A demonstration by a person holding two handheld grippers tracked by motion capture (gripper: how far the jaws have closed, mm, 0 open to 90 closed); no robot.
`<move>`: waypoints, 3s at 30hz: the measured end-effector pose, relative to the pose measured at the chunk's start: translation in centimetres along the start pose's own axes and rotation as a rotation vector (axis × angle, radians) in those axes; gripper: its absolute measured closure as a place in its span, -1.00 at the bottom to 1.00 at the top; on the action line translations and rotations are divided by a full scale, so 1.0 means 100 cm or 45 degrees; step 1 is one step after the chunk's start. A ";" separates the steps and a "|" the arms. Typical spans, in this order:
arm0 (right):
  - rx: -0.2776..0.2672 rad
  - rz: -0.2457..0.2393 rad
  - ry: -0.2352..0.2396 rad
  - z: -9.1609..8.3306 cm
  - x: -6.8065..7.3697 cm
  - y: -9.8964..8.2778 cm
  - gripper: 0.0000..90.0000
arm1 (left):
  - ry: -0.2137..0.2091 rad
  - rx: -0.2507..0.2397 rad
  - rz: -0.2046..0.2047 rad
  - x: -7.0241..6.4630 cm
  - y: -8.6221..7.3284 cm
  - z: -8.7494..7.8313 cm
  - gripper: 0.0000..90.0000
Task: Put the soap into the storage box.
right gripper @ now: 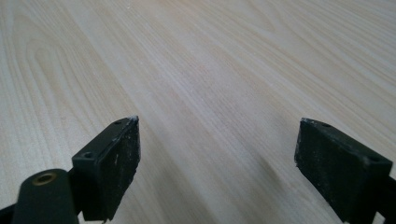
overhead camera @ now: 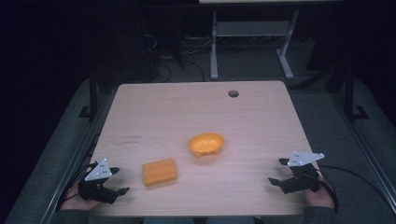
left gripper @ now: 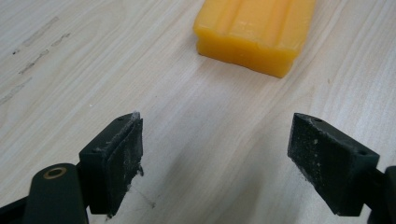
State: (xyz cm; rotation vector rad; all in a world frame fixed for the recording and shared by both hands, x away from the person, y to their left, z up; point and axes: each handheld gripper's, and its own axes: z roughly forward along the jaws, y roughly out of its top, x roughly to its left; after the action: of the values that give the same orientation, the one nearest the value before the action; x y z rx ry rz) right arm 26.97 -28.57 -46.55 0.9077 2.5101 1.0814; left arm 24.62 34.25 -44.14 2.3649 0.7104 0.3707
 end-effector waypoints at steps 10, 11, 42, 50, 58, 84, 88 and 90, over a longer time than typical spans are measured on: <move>-0.007 0.004 -0.002 -0.001 -0.001 -0.001 -0.70 | -0.004 0.019 0.035 -0.006 0.010 0.001 -0.61; -0.008 0.004 -0.002 -0.001 -0.001 -0.001 -0.70 | -0.006 0.022 0.046 -0.007 0.011 0.001 -0.61; -0.034 0.006 0.001 -0.004 0.001 0.000 -0.70 | -0.076 0.073 0.211 -0.016 0.063 0.020 -0.62; -0.038 -0.015 0.008 -0.003 0.001 0.001 -0.70 | -0.095 0.064 0.232 -0.018 0.074 0.024 -0.63; -0.044 -0.011 0.004 -0.004 0.001 0.001 -0.70 | -0.119 0.099 0.272 -0.019 0.085 0.032 -0.62; -0.039 -0.012 0.016 -0.003 0.001 0.002 -0.70 | -0.192 0.211 0.330 -0.016 0.106 0.056 -0.62; -0.040 -0.011 0.016 -0.003 0.001 0.002 -0.70 | -0.199 0.225 0.336 -0.017 0.109 0.059 -0.62; -0.040 -0.013 0.018 -0.003 0.001 0.002 -0.70 | -0.207 0.230 0.342 -0.017 0.110 0.061 -0.62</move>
State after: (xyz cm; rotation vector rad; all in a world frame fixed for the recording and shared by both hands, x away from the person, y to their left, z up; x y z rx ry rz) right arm 26.86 -28.59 -46.24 0.8812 2.4986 1.1249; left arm 30.18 23.07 -41.78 2.6345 0.3645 0.2307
